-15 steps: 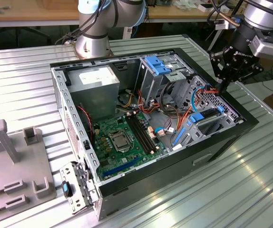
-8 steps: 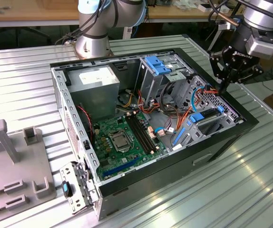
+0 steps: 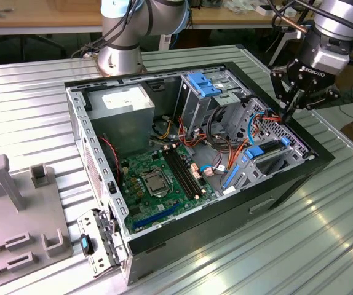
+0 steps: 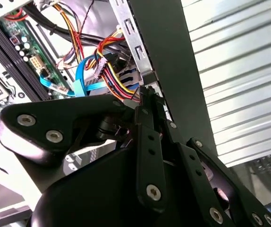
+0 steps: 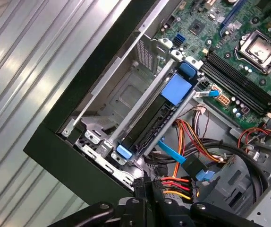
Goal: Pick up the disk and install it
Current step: 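Insert the first disk wire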
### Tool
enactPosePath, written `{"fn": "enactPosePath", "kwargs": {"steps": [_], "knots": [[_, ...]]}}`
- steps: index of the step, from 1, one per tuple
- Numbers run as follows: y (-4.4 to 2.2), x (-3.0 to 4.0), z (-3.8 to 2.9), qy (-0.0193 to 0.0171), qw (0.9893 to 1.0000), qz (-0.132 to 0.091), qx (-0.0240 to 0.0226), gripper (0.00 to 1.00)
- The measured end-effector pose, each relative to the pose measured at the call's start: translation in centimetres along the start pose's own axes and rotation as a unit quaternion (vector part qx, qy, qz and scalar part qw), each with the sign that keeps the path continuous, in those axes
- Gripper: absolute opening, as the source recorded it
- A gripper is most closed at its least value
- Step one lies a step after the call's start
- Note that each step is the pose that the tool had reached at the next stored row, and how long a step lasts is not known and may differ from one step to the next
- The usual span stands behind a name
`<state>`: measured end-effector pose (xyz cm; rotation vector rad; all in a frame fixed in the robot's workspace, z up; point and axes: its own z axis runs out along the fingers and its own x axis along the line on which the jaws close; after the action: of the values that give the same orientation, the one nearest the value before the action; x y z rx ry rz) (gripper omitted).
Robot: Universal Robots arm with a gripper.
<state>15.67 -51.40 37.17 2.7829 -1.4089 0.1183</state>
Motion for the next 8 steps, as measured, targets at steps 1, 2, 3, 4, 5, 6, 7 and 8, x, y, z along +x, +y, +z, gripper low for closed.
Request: {"fn": "enactPosePath", "kwargs": {"steps": [1,2,3,4,5,6,7,8], "knots": [[0.00,0.00,0.02,0.0002,1.0000,0.009,-0.0008,0.17],[0.00,0.00,0.03,0.0004,0.9999,0.017,-0.0014,0.17],[0.00,0.00,0.04,0.0006,0.9997,0.024,-0.0021,0.17],[0.00,0.00,0.05,0.0008,0.9995,0.032,-0.0026,0.17],[0.00,0.00,0.05,0.0010,0.9992,0.039,-0.0033,0.17],[0.00,0.00,0.06,0.0011,0.9989,0.047,-0.0038,0.17],[0.00,-0.01,0.08,0.0013,0.9983,0.058,-0.0047,0.17],[0.00,-0.01,0.08,0.0015,0.9977,0.067,-0.0055,0.17]]}}
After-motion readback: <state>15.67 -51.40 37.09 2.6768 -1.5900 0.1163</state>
